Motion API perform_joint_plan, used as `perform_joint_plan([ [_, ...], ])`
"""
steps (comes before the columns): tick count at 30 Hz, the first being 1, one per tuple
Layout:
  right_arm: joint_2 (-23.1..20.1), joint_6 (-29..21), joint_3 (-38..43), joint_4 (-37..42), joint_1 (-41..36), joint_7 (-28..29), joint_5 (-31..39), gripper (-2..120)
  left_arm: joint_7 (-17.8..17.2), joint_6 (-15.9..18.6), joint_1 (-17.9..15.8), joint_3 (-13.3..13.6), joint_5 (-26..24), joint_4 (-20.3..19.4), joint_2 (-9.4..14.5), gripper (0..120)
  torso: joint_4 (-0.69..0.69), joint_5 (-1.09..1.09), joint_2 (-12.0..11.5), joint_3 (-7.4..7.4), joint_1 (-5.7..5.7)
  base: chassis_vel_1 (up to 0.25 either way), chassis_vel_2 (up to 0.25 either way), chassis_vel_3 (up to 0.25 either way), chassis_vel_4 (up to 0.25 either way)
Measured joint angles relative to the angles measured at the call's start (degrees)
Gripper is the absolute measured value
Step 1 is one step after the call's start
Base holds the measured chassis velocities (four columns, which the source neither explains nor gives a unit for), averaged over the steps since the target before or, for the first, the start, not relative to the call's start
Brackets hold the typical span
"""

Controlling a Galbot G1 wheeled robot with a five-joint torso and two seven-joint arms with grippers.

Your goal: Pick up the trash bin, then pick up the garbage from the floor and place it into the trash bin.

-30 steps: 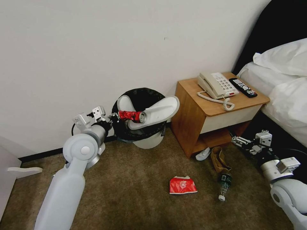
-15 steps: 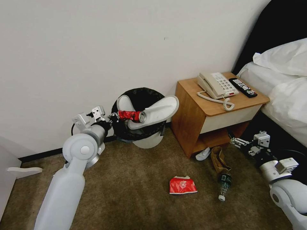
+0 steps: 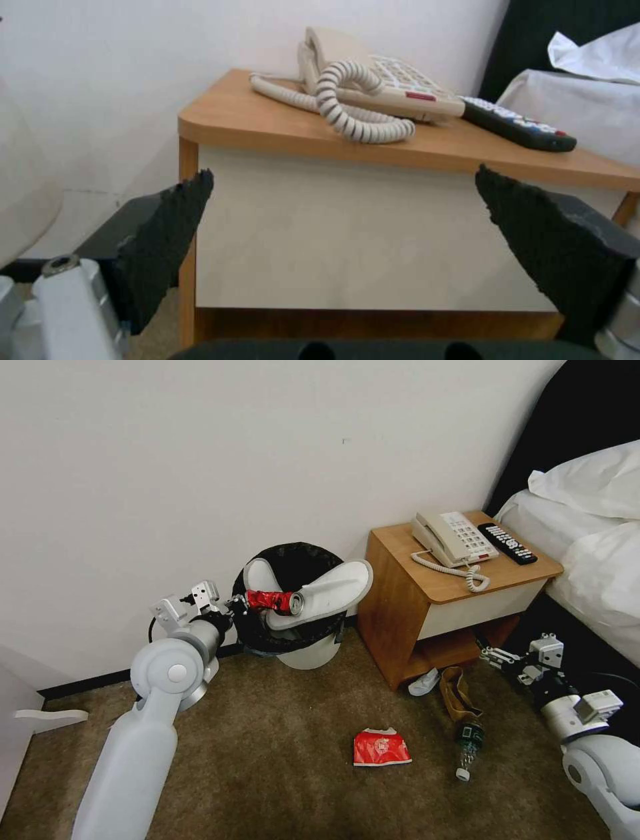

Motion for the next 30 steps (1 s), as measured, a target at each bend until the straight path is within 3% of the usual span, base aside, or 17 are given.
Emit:
perform_joint_plan([
  [16, -0.07, -0.39, 0.05, -0.18, 0.06, 0.36, 0.09, 100, 0.05, -0.02, 0.02, -0.74, -0.06, -0.36, -0.03, 4, 0.00, 0.00, 0.00, 0.00, 0.00, 0.000, 0.000, 0.000, 0.000],
  [30, 0.40, -5.99, -2.38, -5.18, 0.51, 2.33, 0.35, 100, 0.14, 0.30, 0.56, -1.68, -0.40, -0.99, 0.55, 4, 0.00, 0.00, 0.00, 0.00, 0.00, 0.000, 0.000, 0.000, 0.000],
])
